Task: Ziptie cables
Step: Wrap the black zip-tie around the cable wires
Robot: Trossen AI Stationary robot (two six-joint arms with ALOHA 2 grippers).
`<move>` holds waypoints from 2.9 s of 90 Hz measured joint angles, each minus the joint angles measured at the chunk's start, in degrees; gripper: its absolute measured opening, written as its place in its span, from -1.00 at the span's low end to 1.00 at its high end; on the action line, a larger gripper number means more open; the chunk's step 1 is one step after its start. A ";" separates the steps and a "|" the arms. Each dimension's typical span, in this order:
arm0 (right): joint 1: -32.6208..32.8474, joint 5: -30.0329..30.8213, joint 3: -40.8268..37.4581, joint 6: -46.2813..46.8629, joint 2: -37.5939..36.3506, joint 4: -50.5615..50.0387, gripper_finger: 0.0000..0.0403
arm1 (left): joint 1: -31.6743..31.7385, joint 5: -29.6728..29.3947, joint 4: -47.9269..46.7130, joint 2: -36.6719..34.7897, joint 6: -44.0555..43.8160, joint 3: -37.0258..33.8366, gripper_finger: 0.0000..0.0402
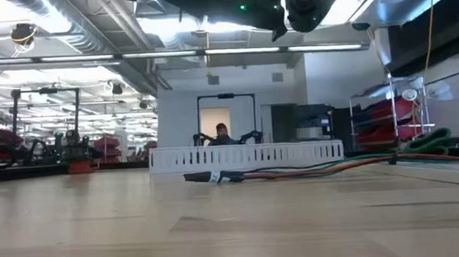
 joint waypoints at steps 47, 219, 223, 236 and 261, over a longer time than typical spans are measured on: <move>0.00 0.01 0.00 0.01 0.00 0.39 -1.00 | 0.00 -0.39 -1.68 -0.70 -0.87 0.00 -1.00; -0.04 0.20 0.02 0.03 0.02 1.05 -1.00 | -1.46 -0.39 -1.94 -0.63 -0.63 0.00 -1.00; -0.04 0.24 0.02 0.03 0.02 0.74 -1.00 | -1.49 -0.39 -1.59 -0.63 -0.56 0.00 -1.00; -0.02 0.50 0.02 0.03 0.02 0.89 -1.00 | -1.51 -0.39 -1.62 -0.63 0.07 0.00 -1.00; 0.00 0.48 0.02 0.03 0.02 1.37 -1.00 | -1.29 -0.82 -1.63 -0.63 0.03 0.00 -1.00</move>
